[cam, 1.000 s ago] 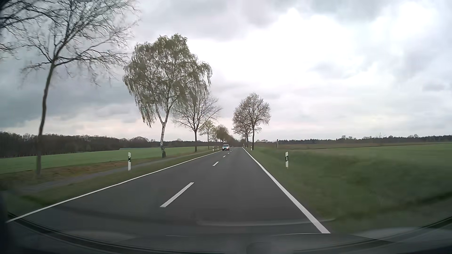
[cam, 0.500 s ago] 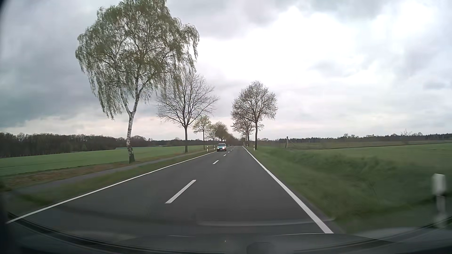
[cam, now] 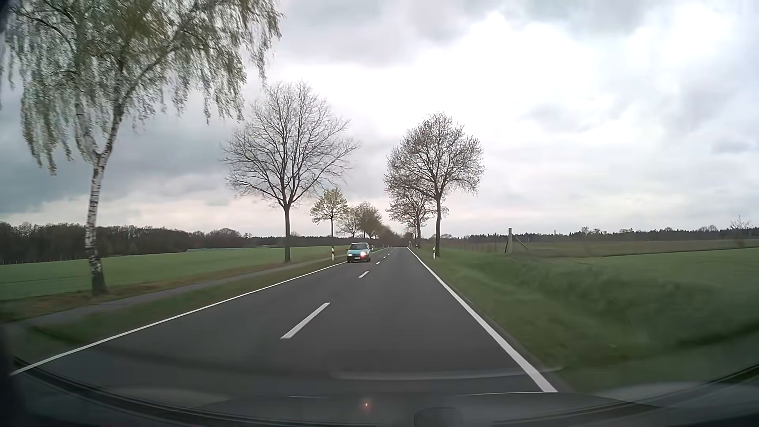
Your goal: Follow the waypoints while adhering to traffic rules and regulations
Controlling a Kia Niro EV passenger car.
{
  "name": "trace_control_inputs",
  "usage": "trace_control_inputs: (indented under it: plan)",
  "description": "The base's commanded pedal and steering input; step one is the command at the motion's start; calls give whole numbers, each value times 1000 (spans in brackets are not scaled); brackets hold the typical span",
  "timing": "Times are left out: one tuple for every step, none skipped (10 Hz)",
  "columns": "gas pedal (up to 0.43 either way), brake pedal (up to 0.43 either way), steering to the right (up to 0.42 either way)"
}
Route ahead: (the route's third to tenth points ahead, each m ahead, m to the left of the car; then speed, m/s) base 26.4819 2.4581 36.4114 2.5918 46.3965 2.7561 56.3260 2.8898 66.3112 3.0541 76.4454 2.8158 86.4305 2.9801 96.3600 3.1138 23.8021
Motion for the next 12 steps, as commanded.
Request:
trace_control_inputs:
  plan:
    - [98,6,-3]
    - [98,0,-3]
    - [98,0,-3]
    - [98,0,-3]
    - [98,6,-3]
    - [98,0,-4]
    - [98,0,-5]
    - [98,6,-5]
    - [98,0,-6]
    - [98,0,-6]
    - [98,0,-6]
    - [98,0,-4]
